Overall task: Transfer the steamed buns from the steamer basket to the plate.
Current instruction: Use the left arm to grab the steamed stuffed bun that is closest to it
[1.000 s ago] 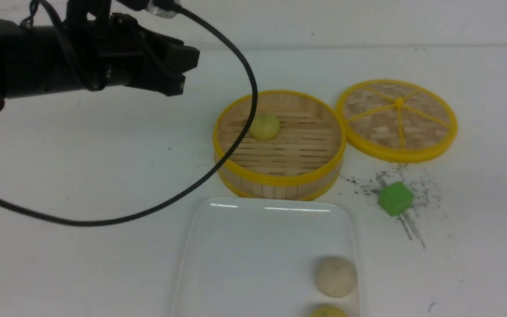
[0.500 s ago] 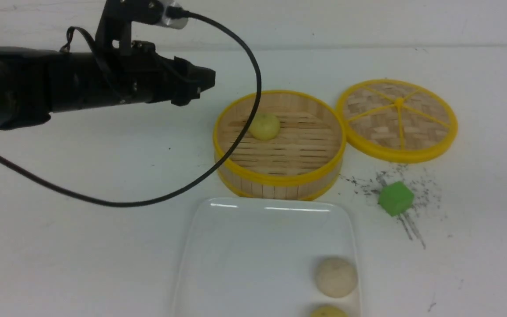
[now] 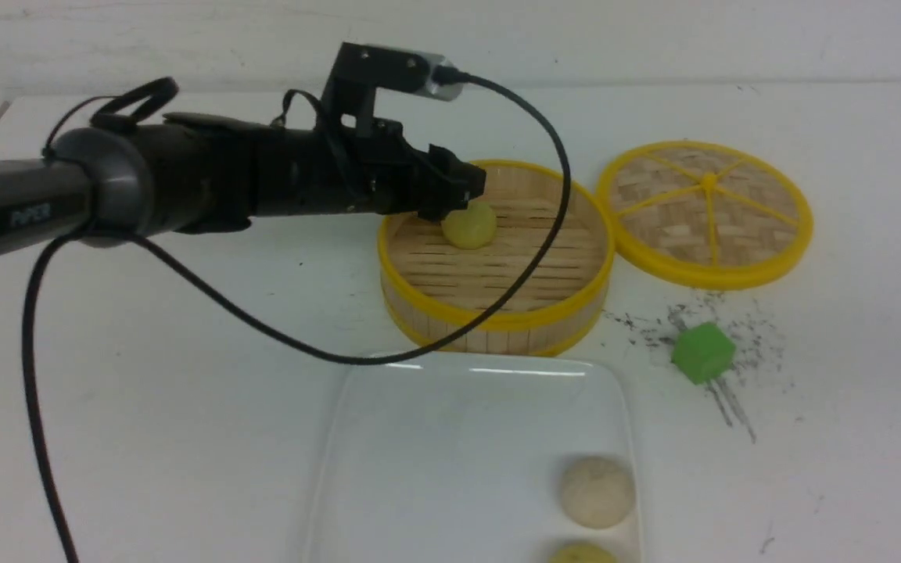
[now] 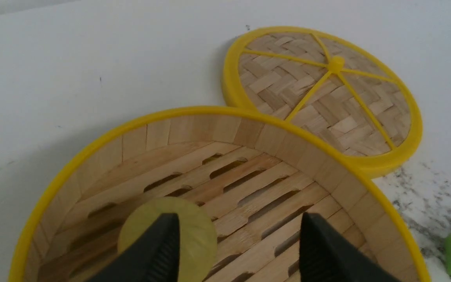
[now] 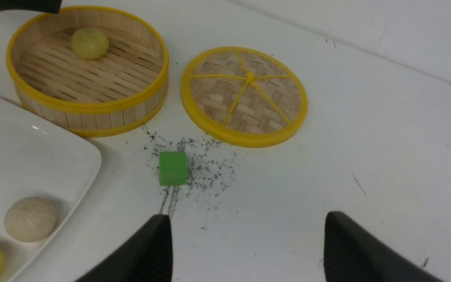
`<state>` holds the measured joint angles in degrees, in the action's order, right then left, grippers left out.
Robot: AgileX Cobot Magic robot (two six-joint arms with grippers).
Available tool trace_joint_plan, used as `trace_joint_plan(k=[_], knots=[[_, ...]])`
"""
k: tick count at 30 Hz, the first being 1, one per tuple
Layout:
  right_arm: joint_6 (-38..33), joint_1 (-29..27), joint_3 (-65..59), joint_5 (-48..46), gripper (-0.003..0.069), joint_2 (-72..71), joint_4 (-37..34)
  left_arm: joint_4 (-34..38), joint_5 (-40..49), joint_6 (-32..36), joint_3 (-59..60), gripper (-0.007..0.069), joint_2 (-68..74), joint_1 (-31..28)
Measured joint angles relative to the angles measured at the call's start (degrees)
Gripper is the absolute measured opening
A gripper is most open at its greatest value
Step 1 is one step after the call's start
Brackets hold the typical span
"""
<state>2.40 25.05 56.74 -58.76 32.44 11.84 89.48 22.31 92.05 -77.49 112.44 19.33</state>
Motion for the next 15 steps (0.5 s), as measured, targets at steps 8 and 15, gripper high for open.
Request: trace_joint_plan(k=[8, 15], knots=[[0.00, 0.00, 0.00, -1.45, 0.0505, 0.00, -0.88, 0.31, -4.02, 3.32, -1.15, 0.0428, 3.66, 0.31], [0.00, 0.00, 0.00, -1.56, 0.0505, 0.00, -1.06, 0.88, -5.30, 8.46, -1.35, 0.0428, 4.74, 0.31]])
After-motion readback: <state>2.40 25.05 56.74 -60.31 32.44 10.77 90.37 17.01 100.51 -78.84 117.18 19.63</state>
